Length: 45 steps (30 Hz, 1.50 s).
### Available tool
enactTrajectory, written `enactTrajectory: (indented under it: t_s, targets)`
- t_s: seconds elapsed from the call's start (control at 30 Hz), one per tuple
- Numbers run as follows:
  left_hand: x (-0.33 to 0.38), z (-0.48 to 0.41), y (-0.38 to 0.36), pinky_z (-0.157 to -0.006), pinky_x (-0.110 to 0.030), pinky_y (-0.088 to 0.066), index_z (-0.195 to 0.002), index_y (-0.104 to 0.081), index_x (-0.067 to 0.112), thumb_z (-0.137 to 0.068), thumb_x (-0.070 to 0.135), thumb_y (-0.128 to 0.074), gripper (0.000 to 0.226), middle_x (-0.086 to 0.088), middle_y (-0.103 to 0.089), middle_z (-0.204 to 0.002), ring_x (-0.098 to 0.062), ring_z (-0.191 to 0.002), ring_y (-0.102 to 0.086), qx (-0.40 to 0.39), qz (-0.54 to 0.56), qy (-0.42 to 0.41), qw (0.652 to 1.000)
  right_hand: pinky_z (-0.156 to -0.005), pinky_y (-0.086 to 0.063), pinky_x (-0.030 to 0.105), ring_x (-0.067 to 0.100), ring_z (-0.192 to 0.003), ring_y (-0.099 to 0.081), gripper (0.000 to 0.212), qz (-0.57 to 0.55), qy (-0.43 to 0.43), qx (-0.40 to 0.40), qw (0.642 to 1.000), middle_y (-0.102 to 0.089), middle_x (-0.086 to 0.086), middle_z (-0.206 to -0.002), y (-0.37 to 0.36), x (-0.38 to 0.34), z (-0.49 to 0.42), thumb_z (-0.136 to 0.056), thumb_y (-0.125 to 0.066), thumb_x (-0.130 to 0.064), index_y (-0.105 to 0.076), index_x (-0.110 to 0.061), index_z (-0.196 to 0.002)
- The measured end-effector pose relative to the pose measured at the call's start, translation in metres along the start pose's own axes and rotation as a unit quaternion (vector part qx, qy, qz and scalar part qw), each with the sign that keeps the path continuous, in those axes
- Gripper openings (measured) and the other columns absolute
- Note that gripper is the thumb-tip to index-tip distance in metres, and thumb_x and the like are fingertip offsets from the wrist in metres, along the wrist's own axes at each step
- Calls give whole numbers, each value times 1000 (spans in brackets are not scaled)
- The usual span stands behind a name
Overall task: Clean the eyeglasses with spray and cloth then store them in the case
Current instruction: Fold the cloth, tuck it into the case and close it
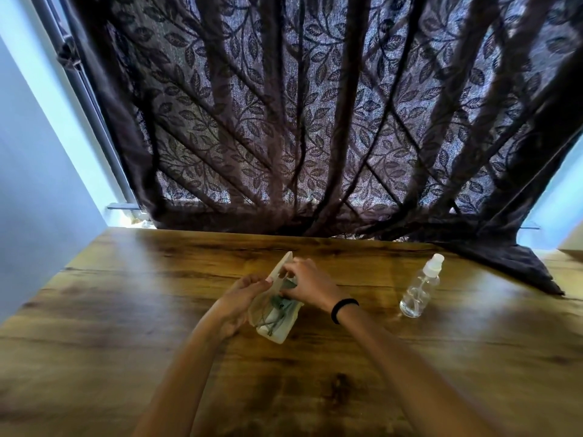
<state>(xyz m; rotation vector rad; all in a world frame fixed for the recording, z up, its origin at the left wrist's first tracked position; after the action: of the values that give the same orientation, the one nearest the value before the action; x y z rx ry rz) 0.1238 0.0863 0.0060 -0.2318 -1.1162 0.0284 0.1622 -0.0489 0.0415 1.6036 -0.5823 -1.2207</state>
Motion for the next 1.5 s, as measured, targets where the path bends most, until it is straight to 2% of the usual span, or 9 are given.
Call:
enactTrajectory:
  t_s: [0.1,0.33,0.47,0.57,0.7,0.9,1.07,1.37,1.5]
  targets:
    - [1,1,-3,-72,-35,-53,-116,-50,11,-85,27,-60,37,-17,-60,-112,-28,-94,-62,21,-11,-13,1000,-86,-47,40,23,-110,-45,31,17,-13,9,1000,-57,5,-117,3,0,-1,-77,-70,-30,-59,-16,-103]
    - [6,8,-12,-68,-34,-52,-118,-47,10,-89,22,-54,32,-17,-58,-111,-27,-90,-61,15,-9,-21,1000,-86,-47,42,24,-113,-40,29,55,-23,8,998,-54,3,-117,6,-1,-1,-75,-71,-33,-62,-20,-99]
    - [7,12,-14,-67,-33,-52,-118,-47,10,-89,21,-53,31,-16,-59,-109,-26,-88,-61,16,-5,-30,999,-85,-44,41,27,-115,-41,36,50,-45,-9,998,-56,4,-118,5,1,0,-75,-69,-41,-59,-23,-104]
    - [7,14,-15,-67,-33,-53,-119,-46,11,-90,21,-52,31,-15,-59,-107,-26,-88,-62,20,-6,-31,999,-86,-48,43,30,-114,-45,43,46,-50,-22,997,-61,6,-116,2,2,1,-76,-67,-43,-56,-19,-109]
    - [8,17,-17,-64,-31,-53,-121,-44,11,-90,22,-52,34,-13,-59,-108,-25,-91,-61,20,-17,-34,999,-80,-51,41,29,-106,-51,45,59,-53,-2,997,-62,6,-109,6,0,3,-75,-68,-42,-52,-14,-105]
    - [7,17,-17,-85,-43,-49,-124,-42,11,-89,22,-53,38,-20,-53,-120,-34,-106,-56,24,-5,-23,999,-80,-53,43,29,-102,-54,42,79,-58,44,994,-63,8,-104,9,-5,2,-72,-71,-37,-53,-12,-101]
    - [8,18,-16,-65,-30,-55,-120,-45,12,-89,24,-54,34,-12,-60,-108,-24,-91,-62,23,-13,-16,1000,-78,-53,44,29,-100,-54,36,58,-55,38,996,-64,8,-100,5,-1,0,-73,-70,-37,-56,-13,-95]
    - [11,20,-18,-66,-33,-54,-119,-45,12,-90,23,-53,32,-11,-60,-102,-23,-86,-62,32,-28,-3,999,-78,-56,41,24,-96,-61,38,13,-45,34,998,-68,7,-102,1,4,-2,-71,-75,-38,-64,-11,-97]
    - [10,19,-20,-78,-41,-52,-119,-44,9,-88,20,-55,35,-15,-60,-105,-28,-90,-61,48,-42,-5,998,-80,-55,40,25,-100,-59,36,26,-46,26,998,-67,9,-103,2,5,-3,-72,-75,-34,-64,-11,-97]
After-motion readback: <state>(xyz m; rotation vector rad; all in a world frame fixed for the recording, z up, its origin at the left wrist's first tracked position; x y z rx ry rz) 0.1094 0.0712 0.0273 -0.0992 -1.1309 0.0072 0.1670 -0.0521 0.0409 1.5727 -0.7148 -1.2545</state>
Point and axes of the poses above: each hand's wrist, its own z-axis away from the middle knuckle, its own y-axis out of the back of the hand, x = y × z, the point moved 5 cm from there along -z, towards the middle knuckle
